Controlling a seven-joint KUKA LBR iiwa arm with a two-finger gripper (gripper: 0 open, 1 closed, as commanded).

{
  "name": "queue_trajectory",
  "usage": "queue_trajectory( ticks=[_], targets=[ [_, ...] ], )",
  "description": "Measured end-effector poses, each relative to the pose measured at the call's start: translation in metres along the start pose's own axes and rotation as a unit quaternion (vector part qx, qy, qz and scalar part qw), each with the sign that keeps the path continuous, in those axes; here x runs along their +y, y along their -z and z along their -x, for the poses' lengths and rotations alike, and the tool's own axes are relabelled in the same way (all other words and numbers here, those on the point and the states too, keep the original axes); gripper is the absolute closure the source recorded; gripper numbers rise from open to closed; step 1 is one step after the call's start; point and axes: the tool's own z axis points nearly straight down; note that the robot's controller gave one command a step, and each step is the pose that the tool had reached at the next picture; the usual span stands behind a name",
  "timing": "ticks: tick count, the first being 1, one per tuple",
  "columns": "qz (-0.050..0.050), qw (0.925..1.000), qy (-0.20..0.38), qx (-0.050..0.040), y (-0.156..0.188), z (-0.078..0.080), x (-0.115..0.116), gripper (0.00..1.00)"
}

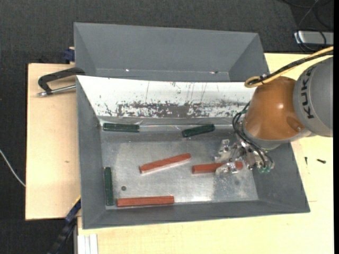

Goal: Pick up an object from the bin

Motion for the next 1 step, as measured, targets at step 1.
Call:
queue_trajectory(
  ticks=[1],
  targets=[
    [0.000,1.0000,-0.006,-0.0032,0.1372,0.0118,0.0025,1.00]
  ],
)
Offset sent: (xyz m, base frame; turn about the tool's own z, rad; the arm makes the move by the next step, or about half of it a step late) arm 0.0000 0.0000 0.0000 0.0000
